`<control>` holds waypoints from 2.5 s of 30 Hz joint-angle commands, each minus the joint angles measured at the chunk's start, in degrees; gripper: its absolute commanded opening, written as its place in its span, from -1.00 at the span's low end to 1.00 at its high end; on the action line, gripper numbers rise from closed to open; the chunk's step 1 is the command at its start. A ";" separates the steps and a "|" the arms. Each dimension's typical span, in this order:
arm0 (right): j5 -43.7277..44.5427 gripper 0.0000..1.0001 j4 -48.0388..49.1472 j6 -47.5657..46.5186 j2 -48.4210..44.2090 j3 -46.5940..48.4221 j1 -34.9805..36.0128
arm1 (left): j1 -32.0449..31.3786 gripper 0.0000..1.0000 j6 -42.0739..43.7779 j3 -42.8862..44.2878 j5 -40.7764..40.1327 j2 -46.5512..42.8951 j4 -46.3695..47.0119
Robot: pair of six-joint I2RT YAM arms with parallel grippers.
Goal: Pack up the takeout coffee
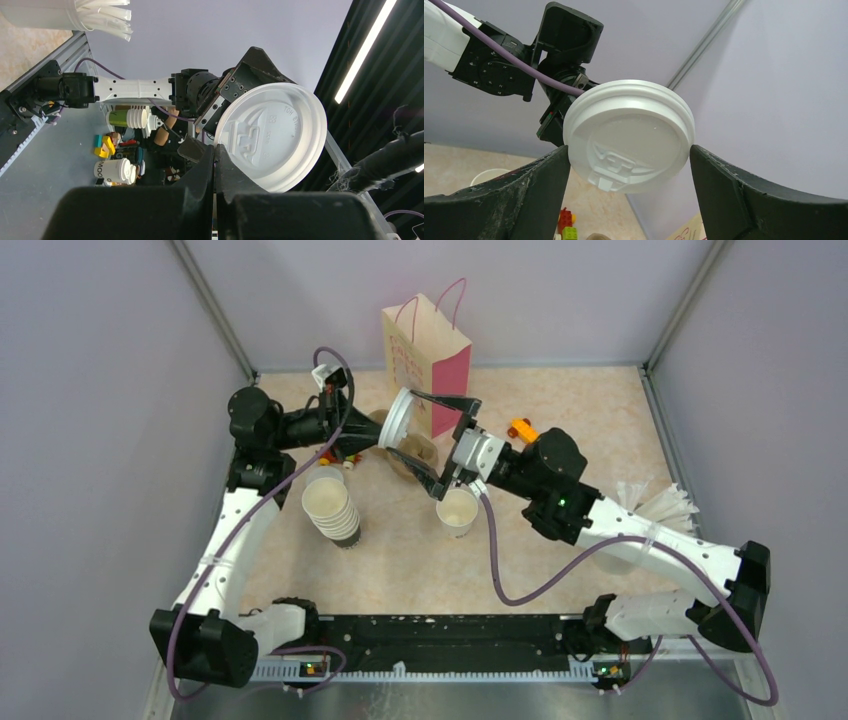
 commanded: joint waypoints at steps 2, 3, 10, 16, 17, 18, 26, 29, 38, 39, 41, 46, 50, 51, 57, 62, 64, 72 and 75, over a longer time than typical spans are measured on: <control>-2.01 0.73 0.10 0.17 -0.39 2.81 0.47 | -0.28 -1.00 1.29 0.27 -0.32 -1.93 0.51; -2.01 0.73 0.24 0.27 -0.45 2.60 0.56 | -0.27 -1.00 1.33 0.25 -0.51 -1.97 0.33; -0.86 0.71 1.06 0.01 -0.06 2.78 1.18 | -0.23 -1.00 1.65 0.28 -0.52 -2.02 -0.41; 0.01 0.63 1.84 0.48 -0.41 2.10 1.23 | -0.26 -1.00 1.78 -0.37 -0.97 -2.35 -0.79; 0.14 0.61 2.08 0.72 -0.53 1.99 1.19 | -0.29 -1.00 1.85 -0.36 -0.96 -2.37 -0.77; 0.33 0.60 2.44 0.99 -0.75 1.57 1.19 | -0.22 -1.00 2.01 -0.38 -1.15 -2.44 -0.93; 4.55 0.53 5.76 5.15 -0.81 0.17 1.22 | -0.21 -0.67 3.06 -0.29 -3.08 -3.20 -3.59; 6.43 0.51 5.93 6.12 -1.26 -0.33 1.18 | -0.21 -0.42 6.57 0.43 -4.52 -3.73 -8.48; 25.76 0.43 0.95 18.31 -8.82 -6.54 1.18 | 0.85 0.56 24.51 7.48 -11.88 -2.54 -31.73; 28.17 0.43 -0.66 20.65 -9.85 -6.94 1.18 | 1.07 0.66 28.68 10.04 -13.28 -1.63 -36.44; 31.14 0.43 -5.77 25.00 -11.78 -6.84 1.20 | 1.43 0.96 36.81 15.40 -16.28 0.57 -44.84; 37.25 0.39 -25.15 37.93 -14.34 -3.67 1.18 | 1.73 0.97 56.17 29.18 -27.11 6.58 -63.96; 42.95 0.37 -46.08 47.27 -13.80 1.45 1.18 | 1.73 0.98 66.28 34.05 -37.85 8.01 -73.41; 43.35 0.37 -50.09 49.09 -13.51 2.64 1.18 | 1.68 0.98 67.99 34.56 -40.28 7.79 -74.99; 39.92 0.38 -69.36 56.76 -8.24 9.30 1.18 | 1.73 0.98 76.97 37.17 -52.96 5.32 -80.01; 38.74 0.44 -82.02 61.39 0.67 17.49 1.17 | 1.73 0.97 81.77 37.42 -57.85 2.10 -82.40; 36.85 0.48 -85.53 62.14 4.62 21.17 1.11 | 1.73 0.98 82.39 36.31 -58.94 0.06 -82.19; 30.13 0.50 -96.32 62.98 19.88 33.18 -0.26 | 1.64 0.98 85.08 35.25 -71.63 -8.43 -80.91; 28.41 0.50 -97.46 62.78 23.68 35.87 -1.87 | 1.64 0.98 85.36 35.39 -72.93 -9.70 -80.96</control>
